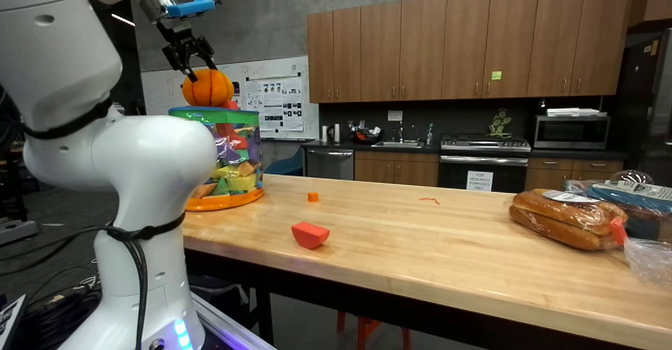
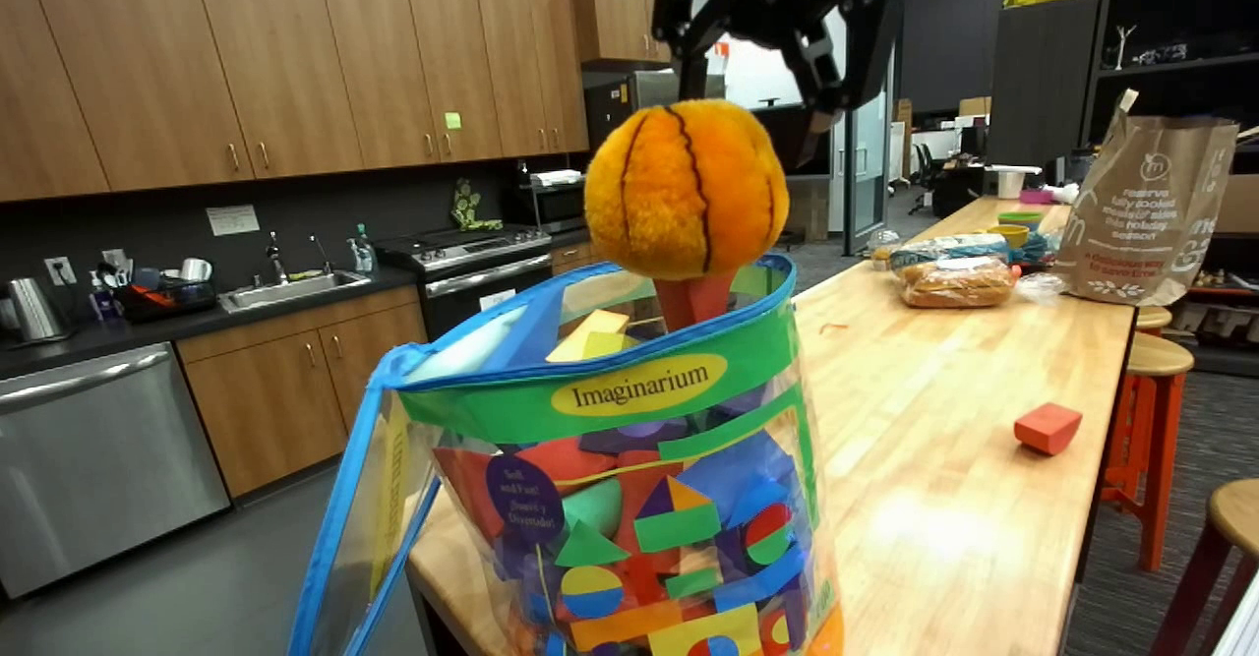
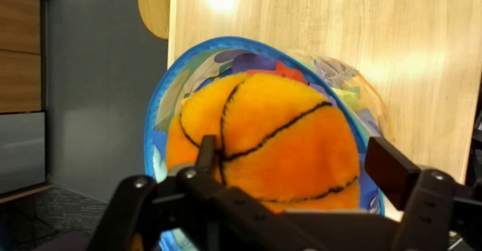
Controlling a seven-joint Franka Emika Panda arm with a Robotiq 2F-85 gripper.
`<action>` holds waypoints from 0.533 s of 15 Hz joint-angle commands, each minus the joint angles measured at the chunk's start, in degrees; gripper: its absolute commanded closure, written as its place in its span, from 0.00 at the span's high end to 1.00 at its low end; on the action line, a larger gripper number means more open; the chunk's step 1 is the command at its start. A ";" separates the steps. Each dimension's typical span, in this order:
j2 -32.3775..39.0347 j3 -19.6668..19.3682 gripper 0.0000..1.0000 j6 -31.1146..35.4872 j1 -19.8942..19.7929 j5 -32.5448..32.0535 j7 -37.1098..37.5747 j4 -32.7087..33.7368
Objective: Put the plush basketball in the clear bag on the left.
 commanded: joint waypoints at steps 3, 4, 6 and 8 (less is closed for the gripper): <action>-8.30 -2.70 1.00 1.99 0.26 -1.34 1.06 -6.61; -9.15 -2.75 1.00 2.00 0.21 -1.82 1.25 -6.87; -7.05 -2.54 1.00 0.73 0.32 -1.55 0.96 -5.13; -8.44 -2.60 1.00 0.74 0.34 -2.03 1.17 -5.68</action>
